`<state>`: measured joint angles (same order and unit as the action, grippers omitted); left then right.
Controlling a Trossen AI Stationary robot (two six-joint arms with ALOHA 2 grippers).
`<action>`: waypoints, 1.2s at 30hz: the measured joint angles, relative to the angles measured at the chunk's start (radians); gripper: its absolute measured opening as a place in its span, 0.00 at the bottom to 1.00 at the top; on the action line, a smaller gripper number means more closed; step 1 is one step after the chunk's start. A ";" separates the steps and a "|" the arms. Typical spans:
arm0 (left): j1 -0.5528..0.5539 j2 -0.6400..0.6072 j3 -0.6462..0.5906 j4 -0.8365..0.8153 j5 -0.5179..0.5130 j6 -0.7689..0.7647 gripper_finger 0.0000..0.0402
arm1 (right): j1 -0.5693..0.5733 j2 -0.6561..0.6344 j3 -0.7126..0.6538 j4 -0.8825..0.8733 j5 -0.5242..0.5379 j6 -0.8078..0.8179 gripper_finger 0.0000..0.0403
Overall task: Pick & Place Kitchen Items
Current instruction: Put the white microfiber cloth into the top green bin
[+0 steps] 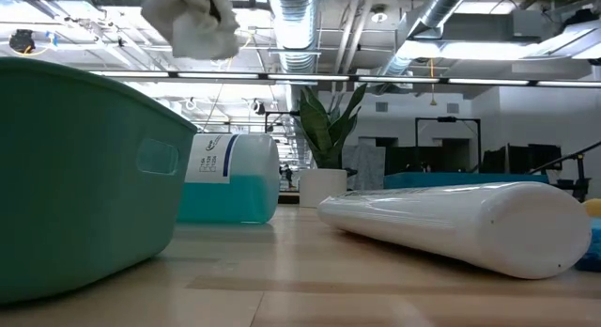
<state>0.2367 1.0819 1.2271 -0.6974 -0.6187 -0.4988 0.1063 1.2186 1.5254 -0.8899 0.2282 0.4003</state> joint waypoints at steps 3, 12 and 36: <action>0.110 0.045 0.000 -0.047 0.062 0.052 0.04 | 0.022 -0.041 0.002 -0.074 0.045 0.072 0.46; 0.354 0.206 0.000 -0.126 0.165 0.216 0.04 | 0.131 -0.116 -0.019 -0.164 0.217 0.223 0.46; 0.507 0.506 0.000 -0.230 0.230 0.865 0.05 | 0.209 -0.118 -0.019 -0.230 0.274 0.303 0.46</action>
<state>0.7436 1.5882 1.2266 -0.9269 -0.3889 0.3665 0.3153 1.1004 1.5063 -1.1202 0.5026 0.7033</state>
